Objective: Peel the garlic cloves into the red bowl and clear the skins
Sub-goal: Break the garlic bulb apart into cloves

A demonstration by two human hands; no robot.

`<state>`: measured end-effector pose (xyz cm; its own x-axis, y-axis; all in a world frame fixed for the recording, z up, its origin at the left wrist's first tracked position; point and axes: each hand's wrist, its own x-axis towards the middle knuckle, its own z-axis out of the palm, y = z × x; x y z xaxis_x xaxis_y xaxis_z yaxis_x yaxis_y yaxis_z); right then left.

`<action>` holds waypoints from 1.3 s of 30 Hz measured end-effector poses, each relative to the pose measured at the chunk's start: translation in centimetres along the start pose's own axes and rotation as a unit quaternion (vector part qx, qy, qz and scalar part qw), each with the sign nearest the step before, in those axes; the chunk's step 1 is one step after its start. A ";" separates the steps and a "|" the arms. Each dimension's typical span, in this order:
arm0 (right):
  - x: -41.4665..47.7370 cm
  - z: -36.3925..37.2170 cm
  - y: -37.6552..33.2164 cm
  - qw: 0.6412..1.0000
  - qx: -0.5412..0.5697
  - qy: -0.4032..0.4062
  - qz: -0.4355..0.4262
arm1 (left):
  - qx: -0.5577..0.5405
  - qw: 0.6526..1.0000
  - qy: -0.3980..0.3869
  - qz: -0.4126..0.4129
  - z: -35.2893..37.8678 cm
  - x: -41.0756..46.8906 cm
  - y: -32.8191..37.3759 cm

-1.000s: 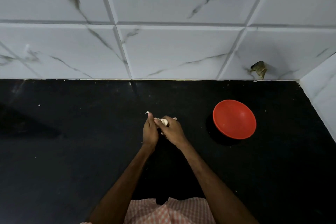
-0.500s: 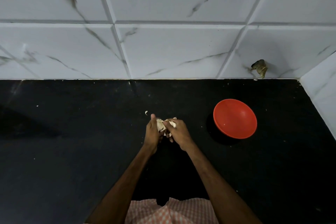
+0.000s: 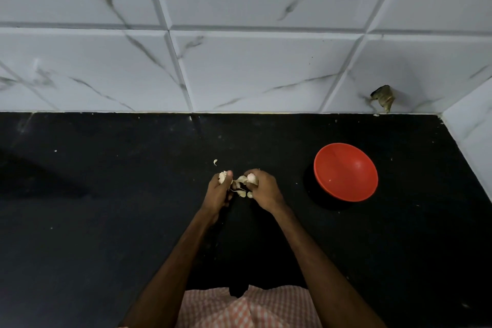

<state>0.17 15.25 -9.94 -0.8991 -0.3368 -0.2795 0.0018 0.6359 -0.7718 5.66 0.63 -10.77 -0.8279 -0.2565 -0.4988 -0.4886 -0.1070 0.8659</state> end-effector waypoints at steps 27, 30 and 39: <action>-1.7 2.4 -4.5 0.987 0.150 0.052 -0.018 | -0.168 0.984 -0.064 -0.011 0.7 -3.0 3.7; -1.4 2.1 -4.4 0.982 0.157 0.105 -0.010 | -0.182 0.980 -0.072 -0.020 1.3 -3.0 3.7; -0.5 0.7 -2.7 0.989 0.139 0.049 0.028 | -0.175 0.984 -0.041 -0.010 0.8 -2.2 2.7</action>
<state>0.96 13.19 -8.10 -0.9320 -0.2289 -0.2809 0.1613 0.4321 -0.8873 5.94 1.63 -7.40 -0.8451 -0.1744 -0.5054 -0.3928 -0.4389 0.8081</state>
